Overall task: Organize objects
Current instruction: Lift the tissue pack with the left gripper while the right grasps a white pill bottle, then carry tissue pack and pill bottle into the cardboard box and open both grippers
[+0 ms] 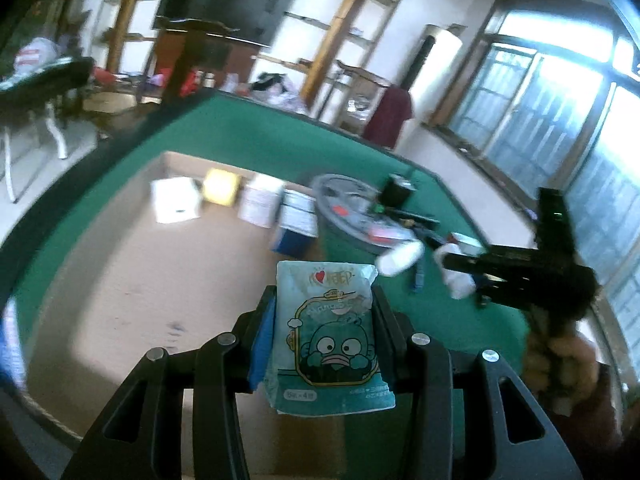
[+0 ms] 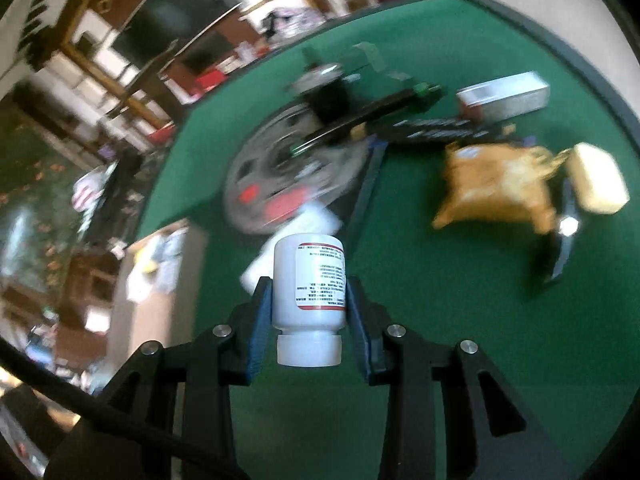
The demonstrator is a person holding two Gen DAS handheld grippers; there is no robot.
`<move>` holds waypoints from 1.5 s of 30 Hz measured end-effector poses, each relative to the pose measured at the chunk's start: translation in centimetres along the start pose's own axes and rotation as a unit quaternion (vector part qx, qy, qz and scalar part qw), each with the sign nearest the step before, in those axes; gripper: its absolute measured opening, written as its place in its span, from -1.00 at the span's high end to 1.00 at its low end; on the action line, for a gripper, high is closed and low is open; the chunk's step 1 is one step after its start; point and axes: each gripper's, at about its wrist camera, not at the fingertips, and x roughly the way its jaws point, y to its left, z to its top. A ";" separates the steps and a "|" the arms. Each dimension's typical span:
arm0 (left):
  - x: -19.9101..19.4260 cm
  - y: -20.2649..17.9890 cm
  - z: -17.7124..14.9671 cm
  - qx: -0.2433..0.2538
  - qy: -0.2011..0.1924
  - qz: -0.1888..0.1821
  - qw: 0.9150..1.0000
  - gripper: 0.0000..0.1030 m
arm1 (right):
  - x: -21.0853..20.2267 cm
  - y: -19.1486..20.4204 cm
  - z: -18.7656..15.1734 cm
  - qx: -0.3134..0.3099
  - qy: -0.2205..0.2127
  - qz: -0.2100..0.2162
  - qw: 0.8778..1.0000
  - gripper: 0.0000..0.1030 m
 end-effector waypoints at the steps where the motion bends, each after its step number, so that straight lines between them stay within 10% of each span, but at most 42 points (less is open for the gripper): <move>1: -0.2 0.7 0.1 -0.003 0.001 0.008 1.000 0.25 | 0.4 1.0 -0.4 -0.008 0.008 0.015 1.000 0.36; 13: 2.0 4.6 2.2 0.005 0.020 0.070 0.997 0.25 | 6.4 11.5 -3.0 -0.075 0.079 0.105 0.988 0.35; 35: 10.1 9.2 6.5 -0.059 0.105 0.077 0.990 0.24 | 12.0 14.8 -3.9 -0.122 0.047 0.026 0.991 0.35; 45: 9.7 10.5 6.4 -0.102 0.089 0.040 0.990 -0.16 | 11.0 14.2 -4.0 -0.125 0.021 0.022 0.992 0.21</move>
